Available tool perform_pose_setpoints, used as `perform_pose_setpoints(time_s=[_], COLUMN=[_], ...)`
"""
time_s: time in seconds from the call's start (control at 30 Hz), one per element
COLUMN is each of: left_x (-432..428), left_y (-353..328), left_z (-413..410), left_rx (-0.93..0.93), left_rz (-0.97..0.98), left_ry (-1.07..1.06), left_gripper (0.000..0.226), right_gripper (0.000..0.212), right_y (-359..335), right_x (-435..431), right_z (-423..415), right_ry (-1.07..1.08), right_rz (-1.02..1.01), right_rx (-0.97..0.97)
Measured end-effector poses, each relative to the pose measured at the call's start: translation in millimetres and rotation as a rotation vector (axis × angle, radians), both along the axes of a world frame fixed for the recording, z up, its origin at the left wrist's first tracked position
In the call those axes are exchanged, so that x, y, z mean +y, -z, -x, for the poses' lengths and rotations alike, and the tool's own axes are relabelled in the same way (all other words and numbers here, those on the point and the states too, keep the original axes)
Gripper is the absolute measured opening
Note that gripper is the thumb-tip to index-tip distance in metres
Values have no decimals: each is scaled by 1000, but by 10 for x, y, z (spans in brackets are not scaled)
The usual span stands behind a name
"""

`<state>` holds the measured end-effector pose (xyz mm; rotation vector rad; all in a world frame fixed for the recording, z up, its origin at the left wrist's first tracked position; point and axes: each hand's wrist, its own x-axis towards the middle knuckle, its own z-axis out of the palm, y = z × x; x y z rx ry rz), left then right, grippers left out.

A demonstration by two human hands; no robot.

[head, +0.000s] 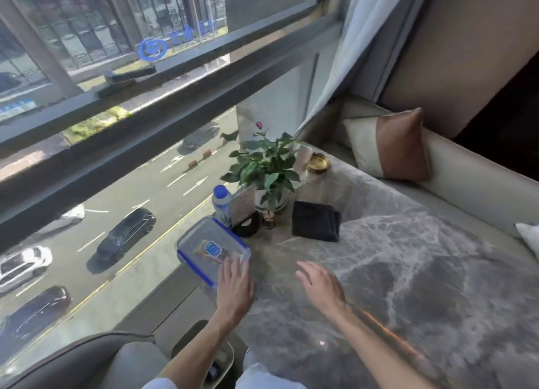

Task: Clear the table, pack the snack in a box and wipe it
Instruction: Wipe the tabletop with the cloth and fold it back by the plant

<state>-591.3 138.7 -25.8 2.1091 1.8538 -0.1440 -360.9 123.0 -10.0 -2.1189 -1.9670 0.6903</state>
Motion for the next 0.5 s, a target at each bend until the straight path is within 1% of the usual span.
perform_pose_setpoints(time_s=[0.2, 0.33, 0.43, 0.5], left_x=[-324, -441, -392, -291], left_y=[-158, -237, -303, -376], left_z=[-903, -1412, -1718, -1836], left_rx=[69, 92, 85, 54], left_rz=[88, 77, 71, 117], left_ry=[185, 258, 294, 248], left_gripper=[56, 55, 52, 49], right_gripper=[66, 68, 66, 63], right_y=[-98, -159, -137, -106], right_x=[-683, -1104, -1234, -1191], right_z=[-1191, -1741, -1999, -2058], right_ry=[119, 227, 281, 269], right_rz=[169, 182, 200, 208], right_rx=[-86, -64, -41, -50])
